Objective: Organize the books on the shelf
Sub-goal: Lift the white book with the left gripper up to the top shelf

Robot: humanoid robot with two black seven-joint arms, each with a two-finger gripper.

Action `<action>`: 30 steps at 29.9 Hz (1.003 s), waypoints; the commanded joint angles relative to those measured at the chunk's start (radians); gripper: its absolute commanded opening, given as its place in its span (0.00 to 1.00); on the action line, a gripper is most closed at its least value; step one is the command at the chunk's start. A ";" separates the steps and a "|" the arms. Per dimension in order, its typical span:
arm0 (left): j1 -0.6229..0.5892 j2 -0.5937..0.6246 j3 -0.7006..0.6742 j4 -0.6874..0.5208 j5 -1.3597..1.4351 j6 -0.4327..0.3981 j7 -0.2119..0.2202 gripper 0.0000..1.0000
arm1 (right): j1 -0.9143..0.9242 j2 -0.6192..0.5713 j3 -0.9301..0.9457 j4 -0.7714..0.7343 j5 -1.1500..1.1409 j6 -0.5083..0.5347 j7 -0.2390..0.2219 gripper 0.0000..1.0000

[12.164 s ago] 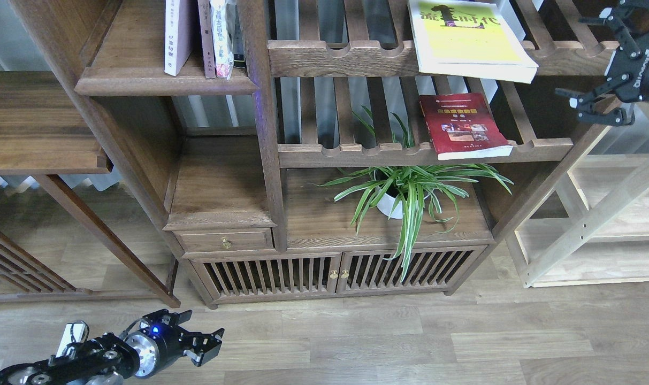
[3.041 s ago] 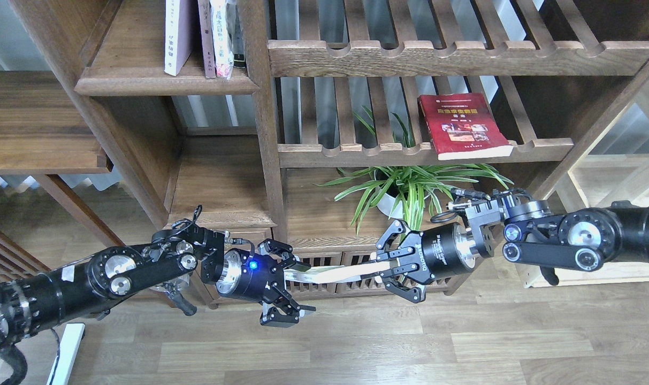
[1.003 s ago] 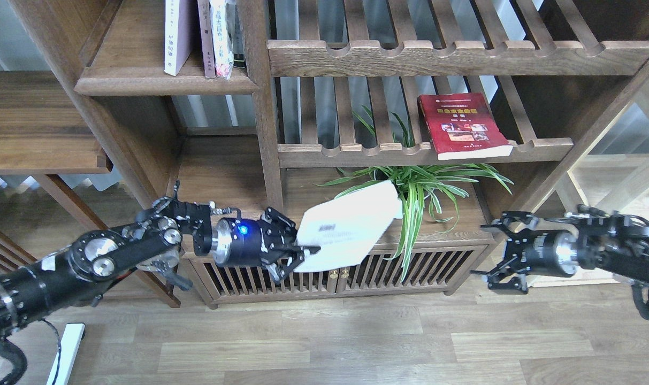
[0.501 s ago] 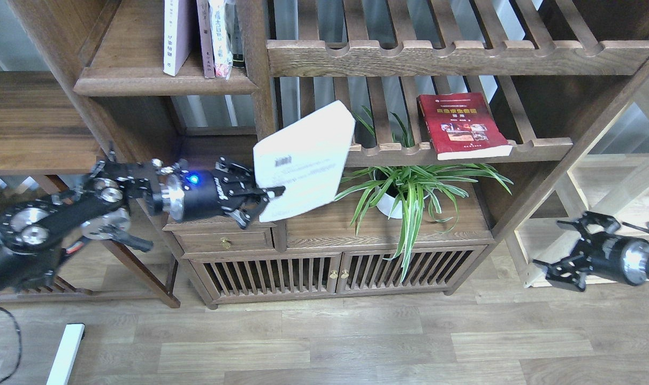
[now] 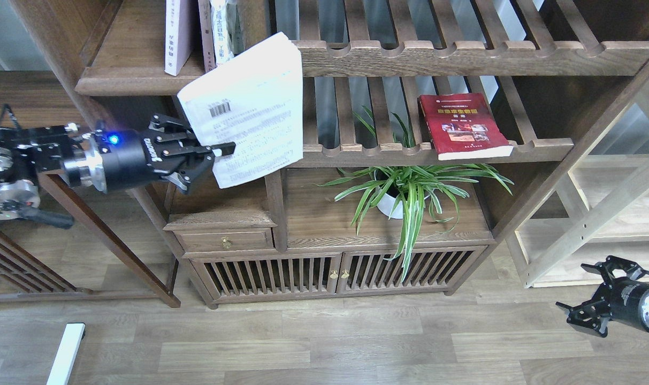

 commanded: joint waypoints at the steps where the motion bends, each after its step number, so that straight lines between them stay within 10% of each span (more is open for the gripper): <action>1: -0.001 0.049 -0.030 -0.026 -0.046 0.000 0.007 0.00 | -0.020 0.002 -0.002 0.001 -0.005 -0.028 0.000 1.00; 30: -0.003 0.304 -0.105 -0.250 -0.160 0.000 0.016 0.00 | -0.101 -0.009 -0.009 0.003 -0.006 -0.136 0.000 1.00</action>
